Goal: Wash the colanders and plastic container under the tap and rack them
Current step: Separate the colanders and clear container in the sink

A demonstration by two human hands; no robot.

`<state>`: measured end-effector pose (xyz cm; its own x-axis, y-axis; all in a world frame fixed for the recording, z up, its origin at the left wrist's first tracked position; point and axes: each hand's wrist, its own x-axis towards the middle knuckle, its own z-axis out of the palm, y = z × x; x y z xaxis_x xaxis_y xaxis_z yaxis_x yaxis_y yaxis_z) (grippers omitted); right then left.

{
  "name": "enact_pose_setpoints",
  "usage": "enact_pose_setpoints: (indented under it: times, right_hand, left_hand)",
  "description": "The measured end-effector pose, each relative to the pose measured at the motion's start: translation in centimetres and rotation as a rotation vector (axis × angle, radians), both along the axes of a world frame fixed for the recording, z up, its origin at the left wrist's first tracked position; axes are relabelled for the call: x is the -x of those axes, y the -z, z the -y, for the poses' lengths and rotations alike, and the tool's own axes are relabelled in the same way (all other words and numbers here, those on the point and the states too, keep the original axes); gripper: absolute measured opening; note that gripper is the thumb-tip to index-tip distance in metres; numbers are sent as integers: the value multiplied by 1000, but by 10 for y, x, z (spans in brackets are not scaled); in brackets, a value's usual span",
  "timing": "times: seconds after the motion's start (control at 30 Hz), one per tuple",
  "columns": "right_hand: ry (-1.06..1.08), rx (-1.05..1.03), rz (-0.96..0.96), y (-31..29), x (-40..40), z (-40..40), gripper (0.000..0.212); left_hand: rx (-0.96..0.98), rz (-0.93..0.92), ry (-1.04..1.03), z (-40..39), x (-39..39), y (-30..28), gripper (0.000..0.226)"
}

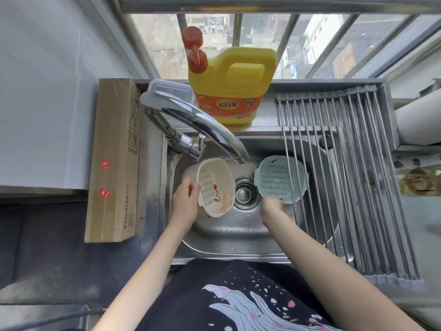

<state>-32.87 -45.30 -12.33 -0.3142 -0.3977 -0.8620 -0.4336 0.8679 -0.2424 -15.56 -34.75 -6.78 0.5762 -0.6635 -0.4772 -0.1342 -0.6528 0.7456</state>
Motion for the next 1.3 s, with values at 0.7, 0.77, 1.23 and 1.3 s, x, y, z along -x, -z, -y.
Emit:
enact_pose_setpoints:
  times: [0.7, 0.77, 1.23, 1.3]
  right_hand:
    - [-737, 376, 122, -28, -12, -9, 23]
    - [-701, 362, 194, -29, -10, -8, 21]
    - [624, 45, 295, -29, 11, -21, 44]
    - [659, 48, 241, -20, 17, -24, 43]
  left_hand:
    - [-22, -382, -96, -29, -15, -4, 43]
    - [-49, -402, -122, -29, -21, -1, 44]
    - [7, -208, 3, -37, -23, -1, 26]
    - [11, -192, 0, -40, -22, -1, 27]
